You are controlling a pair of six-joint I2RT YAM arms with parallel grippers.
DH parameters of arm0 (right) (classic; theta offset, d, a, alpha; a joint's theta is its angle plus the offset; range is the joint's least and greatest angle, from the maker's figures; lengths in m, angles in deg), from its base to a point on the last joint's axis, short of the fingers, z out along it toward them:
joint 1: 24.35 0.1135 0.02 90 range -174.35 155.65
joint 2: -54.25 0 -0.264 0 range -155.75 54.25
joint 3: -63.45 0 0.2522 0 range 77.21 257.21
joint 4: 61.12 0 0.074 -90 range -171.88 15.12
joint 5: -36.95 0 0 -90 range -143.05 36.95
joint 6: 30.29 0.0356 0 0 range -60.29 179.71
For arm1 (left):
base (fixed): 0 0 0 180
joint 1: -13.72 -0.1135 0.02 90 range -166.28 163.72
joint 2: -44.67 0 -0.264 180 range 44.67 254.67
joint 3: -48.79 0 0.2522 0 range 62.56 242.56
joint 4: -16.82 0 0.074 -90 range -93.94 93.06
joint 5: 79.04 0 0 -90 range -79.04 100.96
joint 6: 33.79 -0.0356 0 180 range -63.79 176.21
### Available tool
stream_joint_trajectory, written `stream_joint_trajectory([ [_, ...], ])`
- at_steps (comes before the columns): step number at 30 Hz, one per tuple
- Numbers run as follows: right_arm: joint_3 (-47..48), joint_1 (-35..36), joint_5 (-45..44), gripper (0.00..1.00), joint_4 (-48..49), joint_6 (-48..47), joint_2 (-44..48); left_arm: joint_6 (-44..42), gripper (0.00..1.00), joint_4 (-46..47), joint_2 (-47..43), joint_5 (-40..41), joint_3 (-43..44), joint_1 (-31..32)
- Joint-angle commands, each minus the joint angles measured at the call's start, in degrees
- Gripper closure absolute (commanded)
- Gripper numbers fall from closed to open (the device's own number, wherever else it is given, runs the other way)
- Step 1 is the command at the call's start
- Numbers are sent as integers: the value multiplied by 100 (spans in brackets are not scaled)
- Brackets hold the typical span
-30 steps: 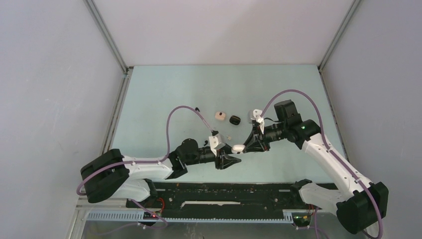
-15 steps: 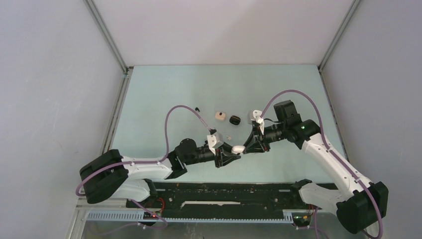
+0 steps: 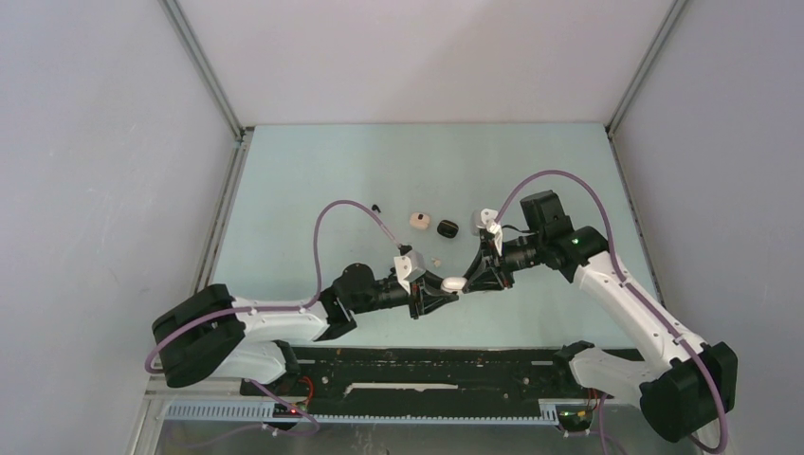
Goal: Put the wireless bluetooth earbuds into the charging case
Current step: Open the charging case.
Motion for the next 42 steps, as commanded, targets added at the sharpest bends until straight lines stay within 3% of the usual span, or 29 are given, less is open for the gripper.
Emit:
stream_joint_trajectory([
  [1, 88, 15, -49, 95, 128, 71, -74, 14, 74, 439, 12, -240, 107, 2],
  [6, 88, 30, -72, 94, 151, 139, -145, 37, 83, 449, 186, -417, 194, 7],
  [11, 88, 34, -93, 94, 174, 179, -152, 94, 62, 637, 260, -287, 120, 8],
  [19, 88, 48, -117, 94, 173, 171, -189, 35, 62, 576, 197, -247, 112, 8],
  [24, 88, 53, -118, 91, 140, 159, -196, 33, 78, 602, 246, -325, 137, 8],
  [29, 88, 44, -155, 68, 302, 433, -206, -15, 94, 863, 327, -405, 74, 15],
  [31, 88, -3, -161, 64, 450, 686, -243, -36, 99, 1070, 376, -411, 1, 24],
  [42, 237, -601, 492, 55, 818, 1777, -610, -14, 100, 1819, 931, -472, -68, 208],
])
